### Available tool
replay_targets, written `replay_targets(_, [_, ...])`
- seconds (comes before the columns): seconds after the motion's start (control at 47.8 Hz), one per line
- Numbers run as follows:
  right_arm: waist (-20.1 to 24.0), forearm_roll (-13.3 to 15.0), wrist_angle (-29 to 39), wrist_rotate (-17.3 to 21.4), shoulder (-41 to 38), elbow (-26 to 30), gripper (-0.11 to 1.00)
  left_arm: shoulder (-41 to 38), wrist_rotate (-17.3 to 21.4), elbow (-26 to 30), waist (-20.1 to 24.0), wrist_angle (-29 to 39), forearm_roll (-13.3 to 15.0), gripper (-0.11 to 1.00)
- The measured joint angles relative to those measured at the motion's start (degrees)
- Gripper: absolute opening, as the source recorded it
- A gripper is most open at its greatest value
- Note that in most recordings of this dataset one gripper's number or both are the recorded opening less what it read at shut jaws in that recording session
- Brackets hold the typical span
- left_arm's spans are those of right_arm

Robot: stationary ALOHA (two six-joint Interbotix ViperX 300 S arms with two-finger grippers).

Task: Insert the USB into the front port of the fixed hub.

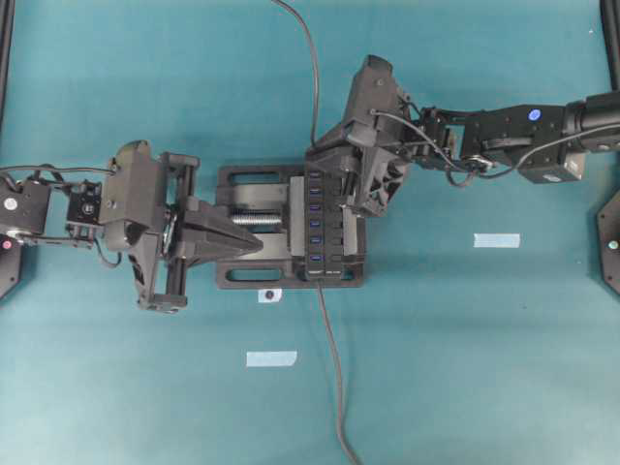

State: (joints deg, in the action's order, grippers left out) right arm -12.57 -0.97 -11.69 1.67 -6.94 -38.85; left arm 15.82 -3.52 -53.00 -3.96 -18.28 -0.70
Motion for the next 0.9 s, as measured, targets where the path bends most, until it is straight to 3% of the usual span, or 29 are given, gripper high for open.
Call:
replay_targets(0.607, [1.05, 0.09, 1.85, 0.09, 7.73, -0.09, 0.05, 0.0, 0.0, 0.44, -0.09, -0.53, 0.0, 0.0])
replay_targets(0.9, [2.64, 0.09, 3.25, 0.09, 7.91, -0.09, 0.05, 0.0, 0.0, 0.44, 0.0, -0.88, 0.09, 0.0])
